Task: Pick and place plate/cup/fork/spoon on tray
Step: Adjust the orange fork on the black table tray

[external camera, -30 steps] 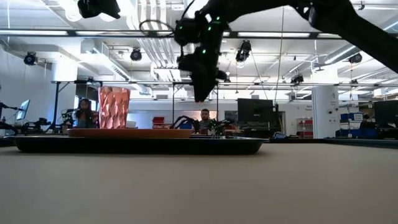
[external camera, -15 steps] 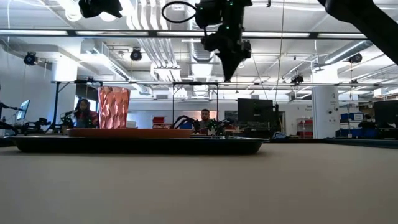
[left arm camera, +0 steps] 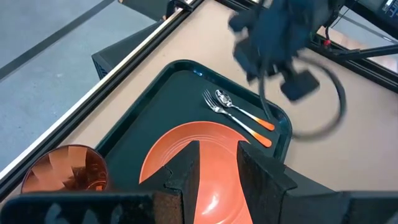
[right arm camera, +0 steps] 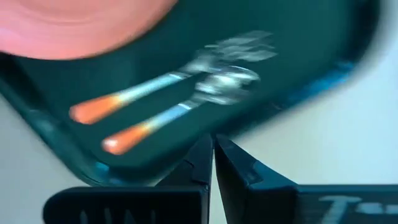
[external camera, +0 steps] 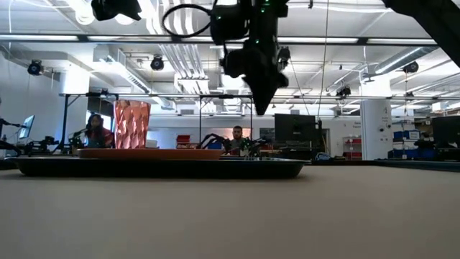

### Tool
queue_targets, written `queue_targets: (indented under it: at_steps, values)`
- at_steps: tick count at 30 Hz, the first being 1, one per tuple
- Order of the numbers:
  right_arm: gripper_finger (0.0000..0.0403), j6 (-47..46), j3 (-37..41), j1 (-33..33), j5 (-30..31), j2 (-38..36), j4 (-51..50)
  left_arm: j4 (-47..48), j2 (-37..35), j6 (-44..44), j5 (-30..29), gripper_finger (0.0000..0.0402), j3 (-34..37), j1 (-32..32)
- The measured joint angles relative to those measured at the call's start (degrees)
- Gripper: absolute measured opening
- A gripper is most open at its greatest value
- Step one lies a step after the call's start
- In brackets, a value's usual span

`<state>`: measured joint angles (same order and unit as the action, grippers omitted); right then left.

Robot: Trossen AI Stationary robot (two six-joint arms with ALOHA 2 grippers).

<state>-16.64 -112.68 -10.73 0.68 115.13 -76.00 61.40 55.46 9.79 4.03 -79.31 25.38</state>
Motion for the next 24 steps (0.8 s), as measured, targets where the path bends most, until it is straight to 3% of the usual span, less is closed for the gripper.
queue_targets:
  at_steps: [9,16,24]
  values:
    - [0.0008,-6.53,12.19,2.96,-0.87,0.07,9.36,0.01,0.00,-0.20,0.00,0.0089,0.00,-0.01]
    - [0.0008,-7.85,14.03,2.98,-3.94,0.07,18.91,-0.01,0.00,-0.20,0.00,0.0089,0.00,-0.01]
    - [0.0008,-7.85,15.53,2.92,-3.98,0.07,19.79,0.01,0.00,-0.20,0.00,0.0089,0.00,-0.06]
